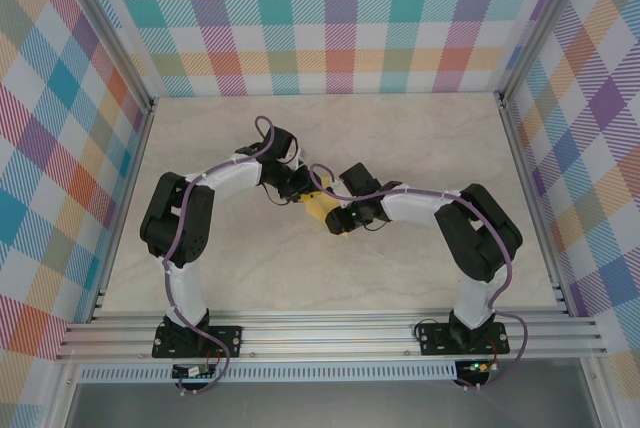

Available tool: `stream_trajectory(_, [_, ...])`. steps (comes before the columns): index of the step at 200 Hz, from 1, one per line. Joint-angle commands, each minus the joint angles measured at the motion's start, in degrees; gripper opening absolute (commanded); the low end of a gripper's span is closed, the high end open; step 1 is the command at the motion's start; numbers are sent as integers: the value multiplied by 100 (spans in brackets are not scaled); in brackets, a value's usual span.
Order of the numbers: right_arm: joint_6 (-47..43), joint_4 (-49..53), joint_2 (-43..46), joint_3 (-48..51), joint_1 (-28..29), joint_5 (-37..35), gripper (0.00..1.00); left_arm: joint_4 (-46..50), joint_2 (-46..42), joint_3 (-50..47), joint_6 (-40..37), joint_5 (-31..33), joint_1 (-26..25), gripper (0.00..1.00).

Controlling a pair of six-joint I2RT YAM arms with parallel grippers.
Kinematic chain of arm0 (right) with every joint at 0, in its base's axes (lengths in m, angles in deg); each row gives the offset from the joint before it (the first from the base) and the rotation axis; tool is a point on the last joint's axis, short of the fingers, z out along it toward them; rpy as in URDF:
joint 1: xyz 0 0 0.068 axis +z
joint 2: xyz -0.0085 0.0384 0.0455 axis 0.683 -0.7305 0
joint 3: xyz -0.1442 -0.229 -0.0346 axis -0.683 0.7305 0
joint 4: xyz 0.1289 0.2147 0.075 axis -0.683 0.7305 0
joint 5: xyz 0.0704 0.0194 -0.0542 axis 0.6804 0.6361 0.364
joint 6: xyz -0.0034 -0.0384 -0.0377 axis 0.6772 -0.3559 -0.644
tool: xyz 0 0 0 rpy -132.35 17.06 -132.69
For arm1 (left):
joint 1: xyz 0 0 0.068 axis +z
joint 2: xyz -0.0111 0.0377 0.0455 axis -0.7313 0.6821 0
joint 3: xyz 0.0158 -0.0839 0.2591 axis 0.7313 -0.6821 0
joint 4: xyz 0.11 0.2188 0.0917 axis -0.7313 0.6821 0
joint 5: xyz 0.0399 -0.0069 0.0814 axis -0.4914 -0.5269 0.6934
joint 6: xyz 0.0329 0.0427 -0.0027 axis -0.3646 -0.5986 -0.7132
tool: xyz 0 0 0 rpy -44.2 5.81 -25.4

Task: Fold a paper plane with a square sheet of paper (fold left side to right side)
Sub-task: Fourth fold the wing at the center of the table.

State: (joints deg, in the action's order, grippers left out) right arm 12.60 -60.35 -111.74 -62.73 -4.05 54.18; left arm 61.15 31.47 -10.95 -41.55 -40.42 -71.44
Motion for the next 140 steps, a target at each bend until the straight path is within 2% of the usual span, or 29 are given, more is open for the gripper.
stream_trajectory(1, [-115,-187,241,28,35,-101,44,217,4,168,-83,94,54,21])
stream_trajectory(43, [-414,-286,450,200,178,-319,48,322,44,212,-14,199,80,11])
stream_trajectory(140, [-428,-300,164,126,342,-865,48,404,4,213,-1,219,124,10])
